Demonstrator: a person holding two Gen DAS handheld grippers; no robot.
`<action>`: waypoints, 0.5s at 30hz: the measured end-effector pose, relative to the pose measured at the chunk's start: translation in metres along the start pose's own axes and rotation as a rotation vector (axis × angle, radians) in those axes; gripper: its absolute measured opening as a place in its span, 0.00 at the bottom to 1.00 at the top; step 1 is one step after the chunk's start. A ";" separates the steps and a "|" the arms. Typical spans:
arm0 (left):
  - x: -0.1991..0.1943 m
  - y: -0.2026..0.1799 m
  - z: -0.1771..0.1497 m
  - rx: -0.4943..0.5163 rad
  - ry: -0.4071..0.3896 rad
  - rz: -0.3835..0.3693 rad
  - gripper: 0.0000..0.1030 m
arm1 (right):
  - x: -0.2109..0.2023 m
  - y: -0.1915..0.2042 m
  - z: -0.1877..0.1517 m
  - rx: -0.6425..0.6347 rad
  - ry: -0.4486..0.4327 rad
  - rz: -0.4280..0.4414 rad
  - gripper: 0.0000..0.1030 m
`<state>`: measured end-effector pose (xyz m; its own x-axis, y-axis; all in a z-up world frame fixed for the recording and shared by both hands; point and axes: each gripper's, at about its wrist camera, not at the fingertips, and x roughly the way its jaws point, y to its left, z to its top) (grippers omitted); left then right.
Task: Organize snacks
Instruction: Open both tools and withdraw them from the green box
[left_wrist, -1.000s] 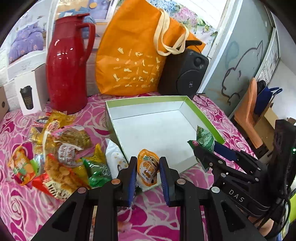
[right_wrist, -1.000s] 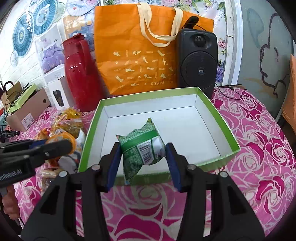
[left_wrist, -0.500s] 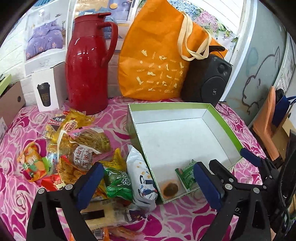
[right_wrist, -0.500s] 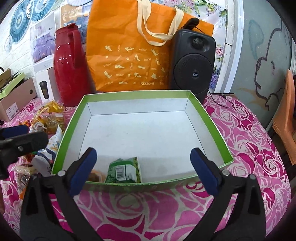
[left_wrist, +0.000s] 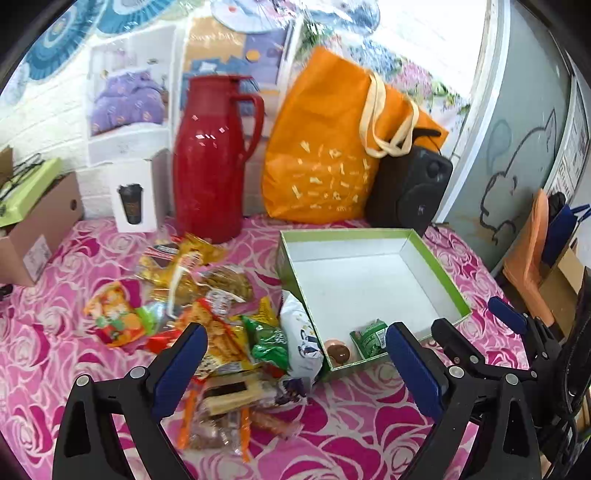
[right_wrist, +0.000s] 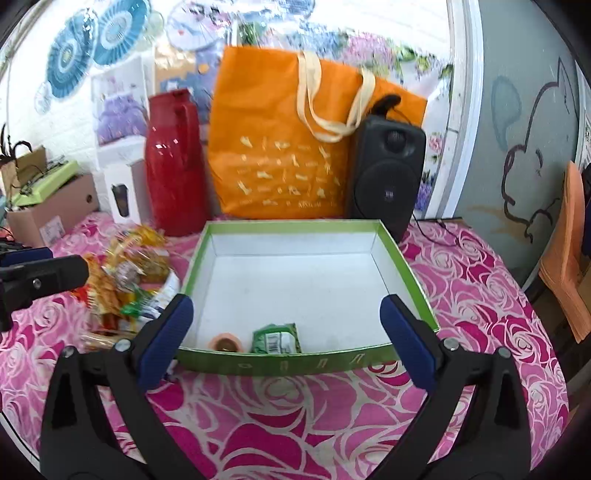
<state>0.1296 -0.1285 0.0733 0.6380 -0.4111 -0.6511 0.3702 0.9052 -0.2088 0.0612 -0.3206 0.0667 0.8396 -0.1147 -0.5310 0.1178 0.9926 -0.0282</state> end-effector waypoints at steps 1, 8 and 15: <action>-0.011 0.002 0.001 -0.003 -0.016 0.011 0.96 | -0.008 0.002 0.003 0.003 -0.010 0.008 0.98; -0.102 0.012 0.011 0.044 -0.202 0.077 0.96 | -0.064 0.008 0.023 0.090 -0.089 0.115 0.99; -0.123 0.045 0.000 0.005 -0.248 0.109 0.99 | -0.054 0.034 0.012 0.128 -0.020 0.206 0.99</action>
<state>0.0685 -0.0372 0.1439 0.8198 -0.3257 -0.4711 0.2932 0.9453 -0.1432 0.0261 -0.2811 0.1048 0.8630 0.0880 -0.4975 0.0080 0.9822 0.1876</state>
